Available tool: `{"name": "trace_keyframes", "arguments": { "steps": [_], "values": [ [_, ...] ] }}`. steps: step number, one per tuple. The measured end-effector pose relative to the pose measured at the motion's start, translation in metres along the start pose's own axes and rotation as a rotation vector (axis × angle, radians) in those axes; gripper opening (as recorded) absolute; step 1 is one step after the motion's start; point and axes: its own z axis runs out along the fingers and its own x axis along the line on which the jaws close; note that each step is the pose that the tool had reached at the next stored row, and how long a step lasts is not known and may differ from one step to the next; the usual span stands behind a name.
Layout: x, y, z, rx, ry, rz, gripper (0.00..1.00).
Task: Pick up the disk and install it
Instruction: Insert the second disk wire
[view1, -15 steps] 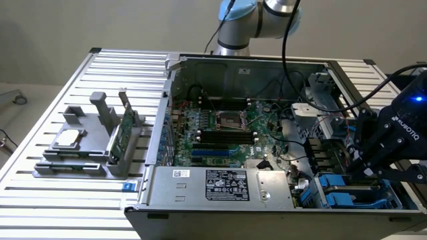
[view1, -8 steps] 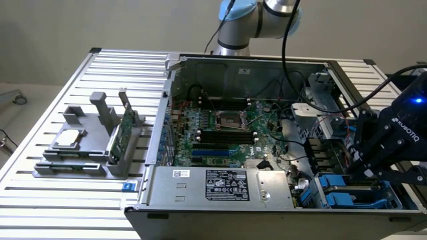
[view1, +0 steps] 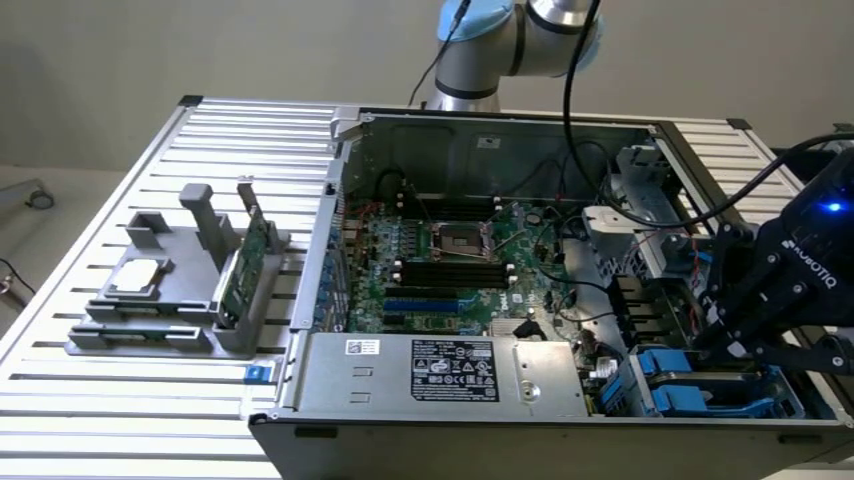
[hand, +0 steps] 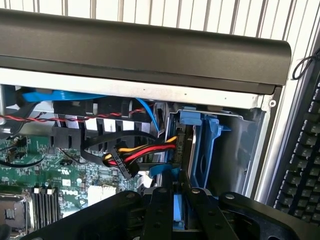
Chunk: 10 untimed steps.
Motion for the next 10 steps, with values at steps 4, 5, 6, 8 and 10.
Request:
{"name": "trace_keyframes", "arguments": {
  "steps": [4,5,6,8,10],
  "values": [
    [0.0,-0.0001,-0.0001,-0.0014,-0.0002,0.0,0.16],
    [-0.001,-0.0002,-0.001,-0.0013,0.0008,-0.001,0.18],
    [-0.001,-0.0008,-0.003,-0.0009,0.0012,0.0,0.24],
    [-0.001,-0.0023,-0.0098,-0.0008,0.0002,0.0,0.36],
    [-0.001,-0.0041,-0.0156,-0.0005,0.0003,0.0,0.42]
  ]
}}
